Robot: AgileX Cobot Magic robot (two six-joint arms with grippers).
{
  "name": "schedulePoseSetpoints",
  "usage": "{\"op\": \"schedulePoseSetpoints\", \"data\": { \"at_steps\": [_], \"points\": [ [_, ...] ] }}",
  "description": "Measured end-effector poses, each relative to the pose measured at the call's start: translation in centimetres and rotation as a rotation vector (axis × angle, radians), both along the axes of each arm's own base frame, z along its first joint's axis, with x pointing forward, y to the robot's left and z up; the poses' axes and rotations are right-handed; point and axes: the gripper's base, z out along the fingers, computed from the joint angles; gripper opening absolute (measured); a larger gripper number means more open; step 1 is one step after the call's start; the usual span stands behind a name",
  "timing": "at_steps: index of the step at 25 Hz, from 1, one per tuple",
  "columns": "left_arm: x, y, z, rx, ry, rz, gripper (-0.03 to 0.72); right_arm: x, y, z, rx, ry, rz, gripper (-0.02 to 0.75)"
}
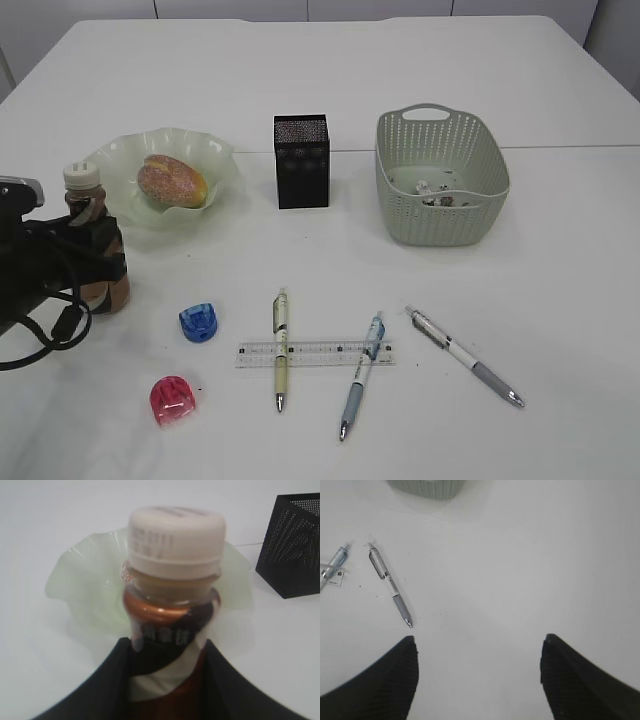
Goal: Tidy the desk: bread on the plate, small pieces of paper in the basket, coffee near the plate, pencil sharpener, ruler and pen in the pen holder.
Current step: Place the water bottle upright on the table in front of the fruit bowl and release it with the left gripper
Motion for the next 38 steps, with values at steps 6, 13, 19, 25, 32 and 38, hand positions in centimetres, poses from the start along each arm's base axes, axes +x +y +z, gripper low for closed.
{"op": "schedulePoseSetpoints", "data": {
  "at_steps": [6, 13, 19, 25, 32, 38],
  "points": [
    [0.2, 0.0, -0.4, -0.001, -0.014, 0.0, 0.249, 0.0, 0.0, 0.0, 0.0, 0.0, 0.0, 0.561],
    [0.1, -0.1, -0.4, 0.001, -0.017, -0.011, 0.286, 0.0, 0.0, 0.0, 0.0, 0.0, 0.0, 0.561],
    [0.1, -0.3, -0.3, 0.001, -0.023, -0.026, 0.516, 0.0, 0.0, 0.0, 0.0, 0.0, 0.0, 0.561],
    [0.1, -0.3, -0.3, 0.0, -0.024, -0.026, 0.577, 0.0, 0.0, 0.0, 0.0, 0.0, 0.0, 0.561],
    [-0.6, -0.1, 3.1, -0.025, -0.123, -0.025, 0.578, 0.0, 0.0, 0.0, 0.0, 0.0, 0.0, 0.561],
    [-1.7, 0.2, 8.0, -0.054, -0.223, -0.028, 0.566, 0.0, 0.0, 0.0, 0.0, 0.0, 0.0, 0.561]
  ]
}}
